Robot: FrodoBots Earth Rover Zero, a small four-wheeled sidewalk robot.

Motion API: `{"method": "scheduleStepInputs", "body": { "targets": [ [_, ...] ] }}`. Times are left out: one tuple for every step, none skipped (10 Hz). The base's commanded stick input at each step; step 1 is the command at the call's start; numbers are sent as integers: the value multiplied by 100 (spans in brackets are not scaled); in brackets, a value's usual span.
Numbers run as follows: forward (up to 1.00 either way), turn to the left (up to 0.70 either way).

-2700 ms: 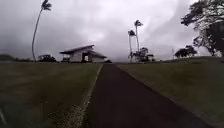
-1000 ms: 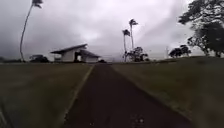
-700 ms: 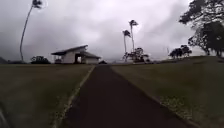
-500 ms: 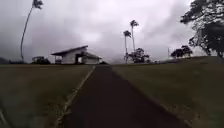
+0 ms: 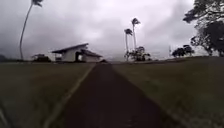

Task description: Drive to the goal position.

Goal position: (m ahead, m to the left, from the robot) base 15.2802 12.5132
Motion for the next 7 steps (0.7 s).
{"method": "scheduleStepInputs", "body": {
  "targets": [
    [100, 0],
    [100, 0],
    [100, 0],
    [100, 0],
    [100, 0],
    [100, 0],
    [100, 0]
  ]
}}
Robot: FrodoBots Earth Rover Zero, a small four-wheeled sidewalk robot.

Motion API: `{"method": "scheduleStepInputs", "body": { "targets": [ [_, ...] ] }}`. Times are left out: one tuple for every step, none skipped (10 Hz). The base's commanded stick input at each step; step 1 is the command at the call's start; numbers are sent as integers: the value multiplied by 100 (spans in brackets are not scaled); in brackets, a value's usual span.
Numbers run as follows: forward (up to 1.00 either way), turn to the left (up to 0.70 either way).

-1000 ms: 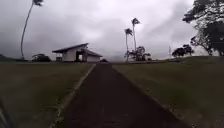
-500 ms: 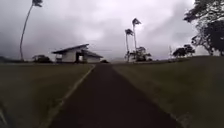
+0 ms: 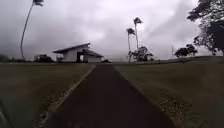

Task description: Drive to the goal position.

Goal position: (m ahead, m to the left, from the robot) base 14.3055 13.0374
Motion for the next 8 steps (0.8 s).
{"method": "scheduleStepInputs", "body": {
  "targets": [
    [100, 0],
    [100, 0],
    [100, 0],
    [100, 0],
    [100, 0],
    [100, 3],
    [100, 16],
    [100, 13]
  ]
}}
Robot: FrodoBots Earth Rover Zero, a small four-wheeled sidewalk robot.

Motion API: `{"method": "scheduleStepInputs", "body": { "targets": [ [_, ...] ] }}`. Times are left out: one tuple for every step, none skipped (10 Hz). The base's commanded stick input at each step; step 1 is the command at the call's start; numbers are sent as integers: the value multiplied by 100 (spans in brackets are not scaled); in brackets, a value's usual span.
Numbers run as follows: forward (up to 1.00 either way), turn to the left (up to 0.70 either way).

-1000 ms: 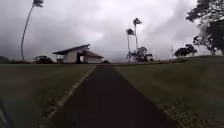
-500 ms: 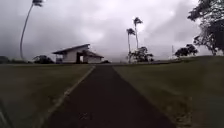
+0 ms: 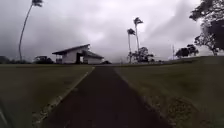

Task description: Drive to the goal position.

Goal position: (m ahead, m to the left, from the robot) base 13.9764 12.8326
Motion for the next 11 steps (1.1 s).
{"method": "scheduleStepInputs", "body": {
  "targets": [
    [100, 10],
    [100, 6],
    [100, 2],
    [100, 0],
    [100, 0],
    [100, 0],
    [100, 0],
    [100, 4],
    [100, 30],
    [100, 0],
    [100, 0]
  ]
}}
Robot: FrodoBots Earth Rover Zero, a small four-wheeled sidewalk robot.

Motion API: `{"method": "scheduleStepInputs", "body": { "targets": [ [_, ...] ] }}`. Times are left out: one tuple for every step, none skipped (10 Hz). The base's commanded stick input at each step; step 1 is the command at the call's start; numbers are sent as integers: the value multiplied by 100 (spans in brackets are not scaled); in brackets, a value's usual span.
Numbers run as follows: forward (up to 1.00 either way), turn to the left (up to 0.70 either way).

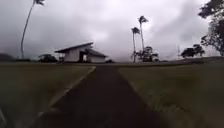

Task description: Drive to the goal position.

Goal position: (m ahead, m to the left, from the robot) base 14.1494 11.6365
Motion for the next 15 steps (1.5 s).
{"method": "scheduleStepInputs", "body": {
  "targets": [
    [100, 0],
    [100, 0],
    [100, 0],
    [100, 6],
    [100, 28],
    [100, 33],
    [100, 33],
    [100, 0],
    [100, 0],
    [100, 0],
    [100, 0],
    [100, 0],
    [100, 0],
    [100, 0],
    [100, 0]
  ]
}}
